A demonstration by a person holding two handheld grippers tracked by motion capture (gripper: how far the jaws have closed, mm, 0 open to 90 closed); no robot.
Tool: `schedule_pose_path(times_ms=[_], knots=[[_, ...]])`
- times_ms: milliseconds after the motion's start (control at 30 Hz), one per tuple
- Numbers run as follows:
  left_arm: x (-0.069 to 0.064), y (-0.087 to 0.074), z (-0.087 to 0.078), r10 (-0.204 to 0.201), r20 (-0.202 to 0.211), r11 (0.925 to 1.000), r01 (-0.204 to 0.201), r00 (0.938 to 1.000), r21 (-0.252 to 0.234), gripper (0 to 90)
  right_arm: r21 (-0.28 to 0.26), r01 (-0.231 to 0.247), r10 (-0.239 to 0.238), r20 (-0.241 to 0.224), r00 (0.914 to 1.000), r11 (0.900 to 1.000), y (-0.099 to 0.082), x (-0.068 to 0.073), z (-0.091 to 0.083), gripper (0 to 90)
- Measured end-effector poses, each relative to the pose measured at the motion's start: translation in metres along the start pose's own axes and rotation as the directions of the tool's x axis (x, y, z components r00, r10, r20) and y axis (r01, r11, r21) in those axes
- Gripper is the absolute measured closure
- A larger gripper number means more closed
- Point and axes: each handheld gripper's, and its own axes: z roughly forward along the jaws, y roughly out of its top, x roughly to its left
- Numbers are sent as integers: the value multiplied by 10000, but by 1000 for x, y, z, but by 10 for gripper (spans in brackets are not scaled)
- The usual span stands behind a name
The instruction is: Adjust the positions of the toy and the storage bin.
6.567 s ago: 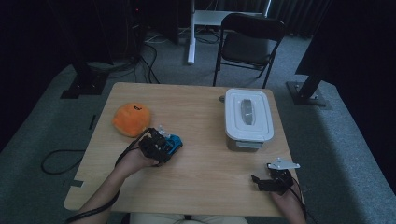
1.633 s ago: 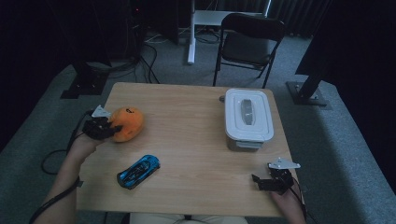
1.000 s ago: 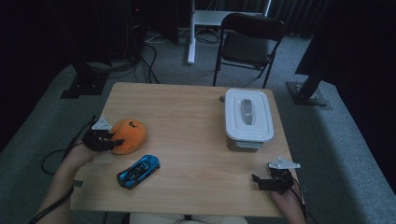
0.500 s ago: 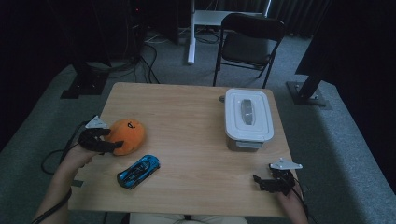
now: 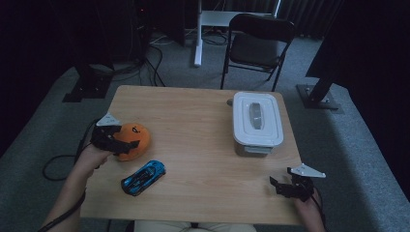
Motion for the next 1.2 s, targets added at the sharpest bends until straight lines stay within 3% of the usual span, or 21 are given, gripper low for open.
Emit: schedule_pose_path(times_ms=[100,333,533,667,867,933,1200], knots=[[-9,6,9,166,251,9995,-160,9995,-262,12,-94,9,-8,102,9999,10000,4,-1,-1,129],[-33,21,35,693,739,9973,-673,9949,-300,13,-107,-141,147,651,9978,9998,14,-11,1,129],[-50,32,63,829,1156,9964,-803,9898,-270,13,183,-658,630,1258,9901,9977,18,-22,10,130],[-61,37,82,967,1358,9953,-947,9860,-210,13,192,-759,720,1553,9852,9969,25,-29,15,130],[-74,41,108,1100,1547,9938,-1108,9818,-31,13,-9,-1073,1061,1576,9818,9942,33,-40,20,130],[-78,43,116,943,1712,9955,-941,9807,-92,13,-49,-1090,1082,1697,9795,9940,36,-43,21,132],[-94,55,148,1083,1809,9939,-1103,9775,6,13,-158,-1268,1275,1875,9740,9918,43,-53,27,132]])
